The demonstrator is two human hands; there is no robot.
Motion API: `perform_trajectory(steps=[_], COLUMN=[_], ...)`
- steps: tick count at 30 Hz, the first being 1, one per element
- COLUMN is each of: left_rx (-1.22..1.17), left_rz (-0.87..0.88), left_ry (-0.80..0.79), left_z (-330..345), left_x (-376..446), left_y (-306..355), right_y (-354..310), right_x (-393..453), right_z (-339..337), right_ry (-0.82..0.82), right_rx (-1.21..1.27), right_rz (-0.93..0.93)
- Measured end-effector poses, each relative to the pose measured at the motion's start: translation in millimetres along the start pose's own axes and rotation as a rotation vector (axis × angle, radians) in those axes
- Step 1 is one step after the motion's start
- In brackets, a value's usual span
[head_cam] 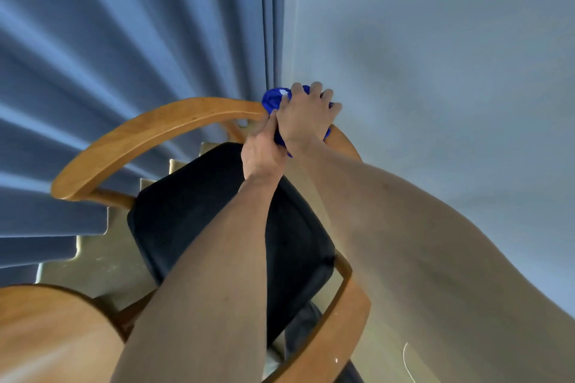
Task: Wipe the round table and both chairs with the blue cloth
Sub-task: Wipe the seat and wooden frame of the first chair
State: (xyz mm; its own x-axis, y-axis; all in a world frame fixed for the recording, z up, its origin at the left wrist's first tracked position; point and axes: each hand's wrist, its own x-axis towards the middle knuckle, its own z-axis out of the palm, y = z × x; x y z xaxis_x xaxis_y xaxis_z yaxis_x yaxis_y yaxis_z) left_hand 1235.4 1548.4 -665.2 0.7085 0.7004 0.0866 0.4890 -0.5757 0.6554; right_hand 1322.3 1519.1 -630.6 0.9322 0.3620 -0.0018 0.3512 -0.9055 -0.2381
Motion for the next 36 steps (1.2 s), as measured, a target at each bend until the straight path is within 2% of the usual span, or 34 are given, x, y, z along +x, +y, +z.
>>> perform_trajectory(steps=[5,7,9,11,14,18,23,27,33,36], left_rx=[-0.078,0.007,0.2,0.323,0.427,0.472,0.445,0.427,0.418,0.421], left_rz=[-0.012,-0.06,-0.205,-0.427,-0.577,-0.67,-0.69,-0.693,-0.752,-0.76], left_ry=[-0.16,-0.232,-0.267,-0.312,-0.377,-0.423,-0.51,-0.501,-0.369,-0.3], left_z=[2.9,-0.6,-8.2,-21.5,-35.5,-32.5,-15.2,-17.5,-43.7,-53.3], left_x=[-35.7,-60.0,-87.4,-119.0,-163.7,-218.9,-266.6,-288.2,-332.2,-363.3], left_y=[26.4,27.2,10.3,-15.9,-52.8,-72.6,-59.1,-45.6,-34.2,-30.7], right_y=[44.3,60.3,72.4,86.0,107.3,128.3,153.4,170.6,178.9,180.1], right_x=[-31.4,-45.3,-57.0,-70.3,-92.4,-130.1,-180.6,-213.9,-251.4,-273.5], right_z=[-21.9,-26.5,-29.2,-30.4,-28.4,-18.6,-7.3,1.2,-12.4,-17.7], right_ry=[0.05,0.056,0.061,0.063,0.075,0.097,0.04,-0.053,-0.205,-0.224], right_rx=[-0.031,-0.025,-0.024,-0.014,-0.015,-0.07,-0.113,-0.109,-0.057,-0.042], right_rz=[0.089,0.129,0.158,0.188,0.229,0.228,0.176,0.208,0.229,0.175])
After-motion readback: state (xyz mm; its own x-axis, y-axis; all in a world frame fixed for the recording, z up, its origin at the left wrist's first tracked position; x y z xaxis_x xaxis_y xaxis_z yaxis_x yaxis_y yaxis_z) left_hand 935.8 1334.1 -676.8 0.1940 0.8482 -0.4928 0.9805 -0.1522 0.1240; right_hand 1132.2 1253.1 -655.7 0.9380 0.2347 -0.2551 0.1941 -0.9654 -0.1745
